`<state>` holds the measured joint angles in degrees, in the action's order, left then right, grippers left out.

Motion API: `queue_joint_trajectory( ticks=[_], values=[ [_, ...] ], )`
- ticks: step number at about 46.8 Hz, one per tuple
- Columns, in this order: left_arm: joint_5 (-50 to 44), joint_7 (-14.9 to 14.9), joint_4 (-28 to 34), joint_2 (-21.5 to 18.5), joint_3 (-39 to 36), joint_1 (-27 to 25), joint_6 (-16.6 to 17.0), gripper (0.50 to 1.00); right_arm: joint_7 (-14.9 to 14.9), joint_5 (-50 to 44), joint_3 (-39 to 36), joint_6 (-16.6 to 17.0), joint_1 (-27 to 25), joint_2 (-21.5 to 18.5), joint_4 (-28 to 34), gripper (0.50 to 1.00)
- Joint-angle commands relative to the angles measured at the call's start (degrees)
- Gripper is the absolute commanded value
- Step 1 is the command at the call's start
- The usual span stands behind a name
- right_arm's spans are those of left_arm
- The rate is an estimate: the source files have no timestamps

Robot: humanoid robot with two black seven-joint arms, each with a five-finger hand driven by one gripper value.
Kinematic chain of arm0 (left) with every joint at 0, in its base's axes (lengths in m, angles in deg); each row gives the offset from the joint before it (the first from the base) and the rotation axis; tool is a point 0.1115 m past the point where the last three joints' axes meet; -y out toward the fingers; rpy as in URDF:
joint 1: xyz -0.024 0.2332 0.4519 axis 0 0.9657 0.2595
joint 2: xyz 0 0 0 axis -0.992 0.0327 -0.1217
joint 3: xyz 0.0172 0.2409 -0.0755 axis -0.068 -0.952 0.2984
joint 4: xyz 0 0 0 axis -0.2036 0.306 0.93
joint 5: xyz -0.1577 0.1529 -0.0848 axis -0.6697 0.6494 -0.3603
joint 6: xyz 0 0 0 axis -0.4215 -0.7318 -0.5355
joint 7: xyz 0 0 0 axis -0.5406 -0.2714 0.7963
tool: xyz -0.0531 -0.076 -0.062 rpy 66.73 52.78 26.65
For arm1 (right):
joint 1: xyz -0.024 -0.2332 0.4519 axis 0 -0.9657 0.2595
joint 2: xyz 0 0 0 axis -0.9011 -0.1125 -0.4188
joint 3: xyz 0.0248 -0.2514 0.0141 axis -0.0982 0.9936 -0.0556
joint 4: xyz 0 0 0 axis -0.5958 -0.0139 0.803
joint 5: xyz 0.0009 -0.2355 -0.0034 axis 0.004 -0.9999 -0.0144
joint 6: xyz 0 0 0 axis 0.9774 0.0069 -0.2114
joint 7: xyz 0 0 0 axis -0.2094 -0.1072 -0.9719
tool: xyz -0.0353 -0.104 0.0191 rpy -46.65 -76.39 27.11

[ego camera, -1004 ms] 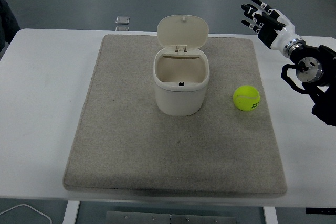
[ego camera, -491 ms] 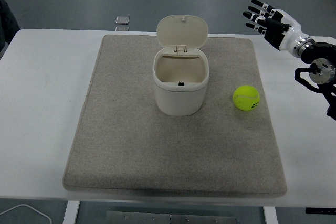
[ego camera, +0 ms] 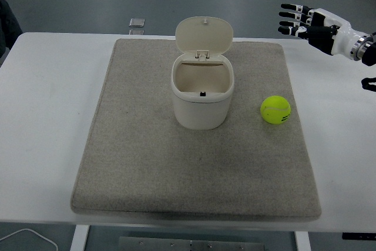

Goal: Pick up the tennis ball and place it in the box.

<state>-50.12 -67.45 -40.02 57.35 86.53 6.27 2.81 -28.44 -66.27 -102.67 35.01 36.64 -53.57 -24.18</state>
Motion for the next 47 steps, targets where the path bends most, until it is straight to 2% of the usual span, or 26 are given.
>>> queue_joint_trajectory(
  ticks=[1, 6, 18, 24, 33, 47],
  values=[
    [0.0, 0.0, 0.0, 0.0, 0.0, 0.0, 0.0, 0.992, -0.5, -4.5, -0.1, -0.3, -0.4, 2.2, -5.2, 0.930],
    [0.1, 0.0, 0.0, 0.0, 0.0, 0.0, 0.0, 0.992, -1.6, -8.4, 0.0, -0.4, -0.5, 4.9, -10.5, 0.930],
    [0.0, 0.0, 0.0, 0.0, 0.0, 0.0, 0.0, 0.992, -1.6, -20.3, -0.1, -0.4, -2.1, 12.7, -26.7, 0.928],
    [0.0, 0.0, 0.0, 0.0, 0.0, 0.0, 0.0, 0.990, -1.6, -27.3, 0.0, -0.5, -3.1, 15.1, -32.1, 0.928],
    [0.1, 0.0, 0.0, 0.0, 0.0, 0.0, 0.0, 0.992, -1.6, -34.6, 1.9, -0.7, -3.9, 16.2, -33.8, 0.928],
    [0.1, 0.0, 0.0, 0.0, 0.0, 0.0, 0.0, 0.990, -1.6, -40.0, 7.5, -7.2, -4.1, 16.5, -37.0, 0.928]
  ],
)
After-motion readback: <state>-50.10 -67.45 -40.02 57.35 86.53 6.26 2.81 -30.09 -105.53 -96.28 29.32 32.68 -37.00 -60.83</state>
